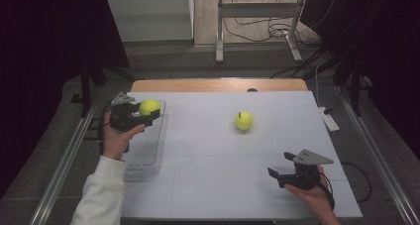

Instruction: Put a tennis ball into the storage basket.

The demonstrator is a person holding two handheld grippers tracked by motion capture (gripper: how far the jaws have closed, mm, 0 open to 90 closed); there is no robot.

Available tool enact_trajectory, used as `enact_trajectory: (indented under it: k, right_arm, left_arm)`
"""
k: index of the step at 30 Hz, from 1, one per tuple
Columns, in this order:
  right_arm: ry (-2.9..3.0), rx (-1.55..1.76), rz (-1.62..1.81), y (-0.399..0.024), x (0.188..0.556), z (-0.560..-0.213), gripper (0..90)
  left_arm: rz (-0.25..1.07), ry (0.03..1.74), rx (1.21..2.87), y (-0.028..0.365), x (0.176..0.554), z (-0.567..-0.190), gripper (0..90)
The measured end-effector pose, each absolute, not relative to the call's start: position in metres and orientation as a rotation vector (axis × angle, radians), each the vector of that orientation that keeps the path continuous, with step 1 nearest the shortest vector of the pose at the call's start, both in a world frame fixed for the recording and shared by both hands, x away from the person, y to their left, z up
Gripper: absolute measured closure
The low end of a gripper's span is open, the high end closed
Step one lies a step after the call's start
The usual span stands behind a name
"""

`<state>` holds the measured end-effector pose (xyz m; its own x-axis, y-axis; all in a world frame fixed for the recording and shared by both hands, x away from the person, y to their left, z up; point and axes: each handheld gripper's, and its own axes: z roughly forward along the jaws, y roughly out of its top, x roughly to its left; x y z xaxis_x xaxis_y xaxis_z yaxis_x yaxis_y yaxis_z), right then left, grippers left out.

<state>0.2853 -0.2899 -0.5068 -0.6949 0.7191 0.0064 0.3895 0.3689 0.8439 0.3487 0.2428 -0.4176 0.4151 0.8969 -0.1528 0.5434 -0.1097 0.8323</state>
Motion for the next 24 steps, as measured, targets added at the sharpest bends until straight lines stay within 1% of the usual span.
enact_trajectory:
  k: [24]
  right_arm:
    - [2.273,0.976,1.248,-0.290,0.285,-0.507,14.2]
  left_arm:
    - [0.551,1.328,1.724,0.274,0.354,-0.417,27.2]
